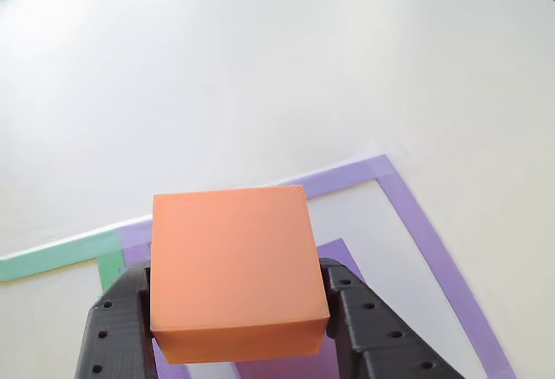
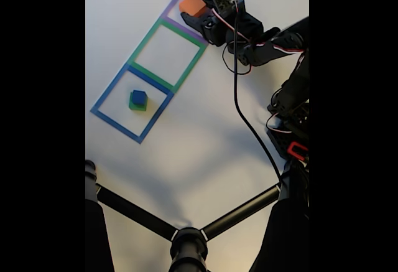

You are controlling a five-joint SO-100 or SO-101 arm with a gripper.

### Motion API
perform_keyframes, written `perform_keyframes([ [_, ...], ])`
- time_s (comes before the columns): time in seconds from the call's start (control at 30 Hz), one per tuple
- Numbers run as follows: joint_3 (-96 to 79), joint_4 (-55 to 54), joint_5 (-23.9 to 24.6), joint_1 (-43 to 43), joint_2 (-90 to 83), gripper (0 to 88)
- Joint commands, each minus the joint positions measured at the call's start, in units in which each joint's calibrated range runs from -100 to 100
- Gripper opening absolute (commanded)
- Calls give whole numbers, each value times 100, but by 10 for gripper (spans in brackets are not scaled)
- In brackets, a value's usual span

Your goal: Tower of hanoi

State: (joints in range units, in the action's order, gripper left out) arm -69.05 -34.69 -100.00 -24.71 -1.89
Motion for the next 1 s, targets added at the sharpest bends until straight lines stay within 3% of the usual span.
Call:
perform_keyframes([
  [0.0,285,1433,0,180,-1429,129],
  [0.3,1857,4906,0,363,-2960,129],
  [0.63,5764,9908,0,760,-3385,128],
  [0.97,8018,12409,0,1347,-3385,127],
])
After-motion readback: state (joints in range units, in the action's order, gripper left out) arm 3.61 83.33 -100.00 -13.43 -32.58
